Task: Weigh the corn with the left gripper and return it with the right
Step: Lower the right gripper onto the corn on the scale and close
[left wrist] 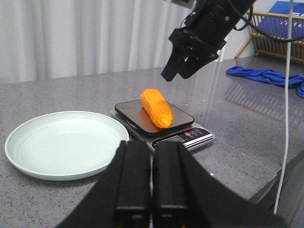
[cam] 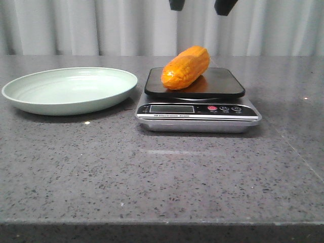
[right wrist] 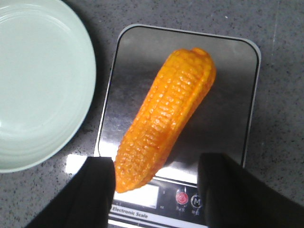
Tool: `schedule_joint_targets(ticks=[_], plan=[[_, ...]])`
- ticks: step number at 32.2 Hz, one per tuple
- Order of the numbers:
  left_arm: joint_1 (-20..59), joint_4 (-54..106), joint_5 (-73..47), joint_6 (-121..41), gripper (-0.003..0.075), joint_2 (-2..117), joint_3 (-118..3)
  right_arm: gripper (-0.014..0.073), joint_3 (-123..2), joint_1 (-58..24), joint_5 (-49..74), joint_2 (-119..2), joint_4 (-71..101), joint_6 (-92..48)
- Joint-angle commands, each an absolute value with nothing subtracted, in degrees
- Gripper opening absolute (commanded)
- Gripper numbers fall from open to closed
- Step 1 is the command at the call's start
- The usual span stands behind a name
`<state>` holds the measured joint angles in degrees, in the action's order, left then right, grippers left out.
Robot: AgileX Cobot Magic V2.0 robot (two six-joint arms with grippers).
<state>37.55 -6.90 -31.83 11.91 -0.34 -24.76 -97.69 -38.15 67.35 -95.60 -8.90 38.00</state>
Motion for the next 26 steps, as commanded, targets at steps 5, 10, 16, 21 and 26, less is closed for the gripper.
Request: schedule_joint_targets(ticks=[5, 10, 16, 21, 26], plan=[[37.68, -7.01, -27.06, 11.94, 0.0132, -0.19, -26.12, 0.0486, -106.78, -38.23, 74.33, -101.29, -11.95, 44.11], [37.68, -7.01, -27.06, 11.94, 0.0132, -0.19, -26.12, 0.0489, -106.78, -38.11, 76.66, -104.41, -12.03, 45.69], [37.68, -7.01, -27.06, 11.94, 0.0132, -0.19, -26.12, 0.0489, -106.78, -37.53, 76.97, -105.86, -12.21, 48.6], [37.68, -7.01, -27.06, 11.94, 0.0132, -0.19, -26.12, 0.0489, -106.78, -37.46, 76.97, -107.07, -12.21, 48.61], [37.68, -7.01, -27.06, 11.94, 0.0128, -0.19, -26.12, 0.0489, -106.78, -37.46, 76.97, -108.96, -12.09, 48.61]])
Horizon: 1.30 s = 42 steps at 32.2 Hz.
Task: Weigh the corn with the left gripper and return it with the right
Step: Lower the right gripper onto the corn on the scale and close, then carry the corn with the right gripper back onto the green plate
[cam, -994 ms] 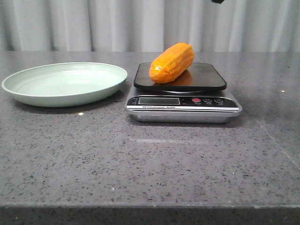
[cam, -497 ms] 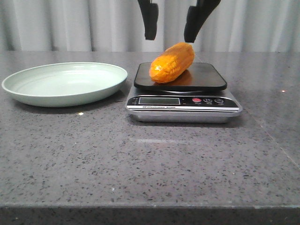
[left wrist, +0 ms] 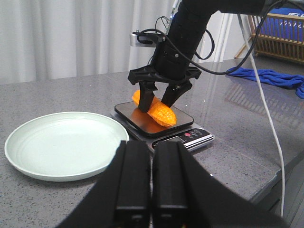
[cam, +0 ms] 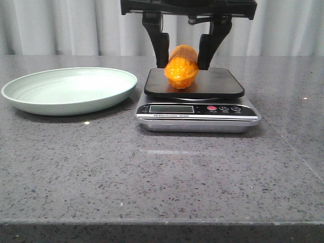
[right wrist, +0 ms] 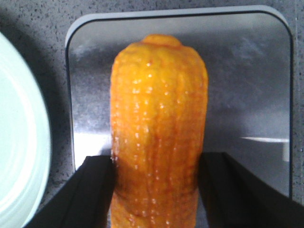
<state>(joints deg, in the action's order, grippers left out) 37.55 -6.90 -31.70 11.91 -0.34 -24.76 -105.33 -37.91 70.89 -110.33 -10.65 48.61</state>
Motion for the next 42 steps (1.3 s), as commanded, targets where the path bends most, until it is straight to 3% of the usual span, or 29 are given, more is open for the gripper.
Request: schedule_joint_targets(ticks=[1, 10, 24, 31, 42], plan=[[37.68, -7.01, -27.06, 11.94, 0.0128, -0.19, -26.12, 0.0489, -106.78, -37.46, 76.97, -109.24, -12.09, 48.55], [37.68, -7.01, -27.06, 11.94, 0.0128, -0.19, -26.12, 0.0435, -106.78, -37.34, 75.32, -109.88, -12.21, 48.37], [37.68, -7.01, -27.06, 11.94, 0.0127, -0.19, -26.12, 0.0436, -107.0, -37.39, 75.92, -112.08, -12.16, 45.07], [37.68, -7.01, -27.06, 11.94, 0.0127, -0.19, -26.12, 0.0436, -112.76, -39.92, 74.27, -112.08, -12.16, 40.99], [37.68, -7.01, -27.06, 11.94, 0.0127, -0.19, -26.12, 0.0436, -117.93, -47.09, 57.71, -113.34, -9.11, 40.47]])
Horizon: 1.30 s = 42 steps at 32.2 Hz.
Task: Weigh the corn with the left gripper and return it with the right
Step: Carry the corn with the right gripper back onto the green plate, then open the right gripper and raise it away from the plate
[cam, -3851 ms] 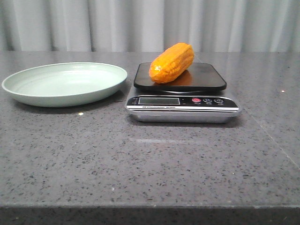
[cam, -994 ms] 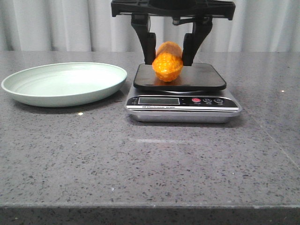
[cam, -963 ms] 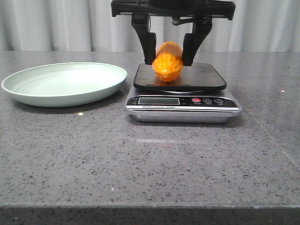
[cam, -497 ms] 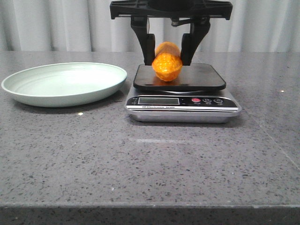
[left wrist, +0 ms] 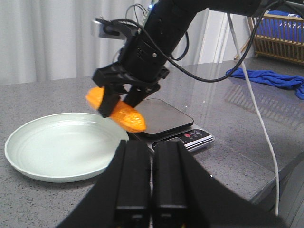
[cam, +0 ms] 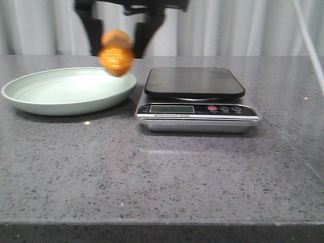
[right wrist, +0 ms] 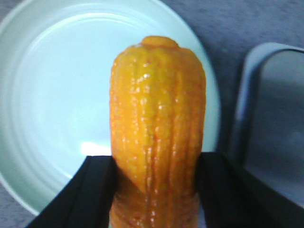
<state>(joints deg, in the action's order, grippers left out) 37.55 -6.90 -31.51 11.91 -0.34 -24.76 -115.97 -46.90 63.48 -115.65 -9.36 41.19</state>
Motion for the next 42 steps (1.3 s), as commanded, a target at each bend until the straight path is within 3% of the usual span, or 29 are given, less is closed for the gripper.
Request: schedule_joint_targets(ticks=[1, 4, 12, 23, 42], plan=[[37.68, -7.01, -27.06, 11.94, 0.0127, -0.19, -26.12, 0.0437, -117.93, -47.14, 56.97, -113.8, -8.43, 40.47], [37.68, -7.01, -27.06, 11.94, 0.0127, -0.19, -26.12, 0.0438, -118.0, -47.14, 55.58, -115.57, -6.85, 40.47], [37.68, -7.01, -27.06, 11.94, 0.0127, -0.19, -26.12, 0.0542, -118.25, -47.14, 56.27, -117.61, -6.08, 40.36], [37.68, -7.01, -27.06, 11.94, 0.0127, -0.19, -26.12, 0.0542, -122.59, -47.14, 61.11, -117.45, -6.08, 39.45], [37.68, -7.01, -27.06, 11.94, 0.0127, -0.19, -26.12, 0.0532, -124.16, -40.36, 71.05, -105.51, -5.27, 19.29]])
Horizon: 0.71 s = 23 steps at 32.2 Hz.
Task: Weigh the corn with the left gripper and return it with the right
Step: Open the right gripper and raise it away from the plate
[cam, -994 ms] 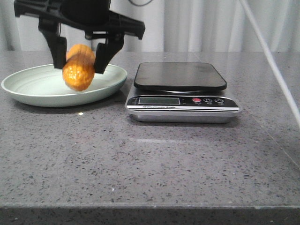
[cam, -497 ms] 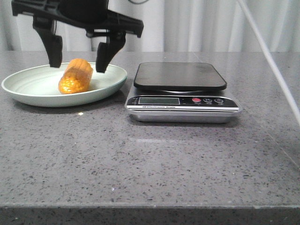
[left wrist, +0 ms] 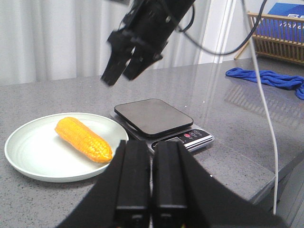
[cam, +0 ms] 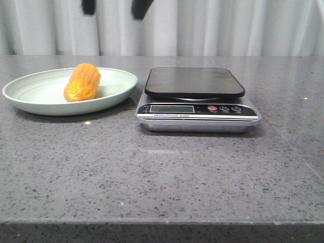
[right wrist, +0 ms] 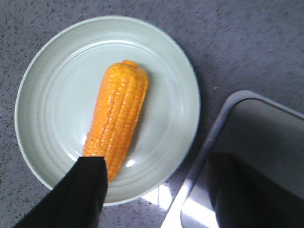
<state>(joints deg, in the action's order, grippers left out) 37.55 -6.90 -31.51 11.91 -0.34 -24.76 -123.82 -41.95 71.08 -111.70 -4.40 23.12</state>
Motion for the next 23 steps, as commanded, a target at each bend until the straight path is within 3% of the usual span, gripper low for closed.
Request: schedule_joint_targets(ticks=[1, 6, 15, 23], plan=[[37.68, -7.01, -27.06, 11.94, 0.0127, -0.19, -26.12, 0.0524, -123.09, -39.66, 71.43, -104.13, -5.27, 18.13], [37.68, -7.01, -27.06, 11.94, 0.0127, -0.19, -26.12, 0.0484, -113.99, -35.64, 69.87, -96.72, -5.27, 15.81], [37.68, -7.01, -27.06, 11.94, 0.0127, -0.19, -26.12, 0.0342, -83.94, -30.39, 56.67, -75.92, -5.42, 14.36], [37.68, -7.01, -27.06, 11.94, 0.0127, -0.19, -26.12, 0.0328, -67.68, -30.15, 51.17, -56.52, -6.25, 11.5]])
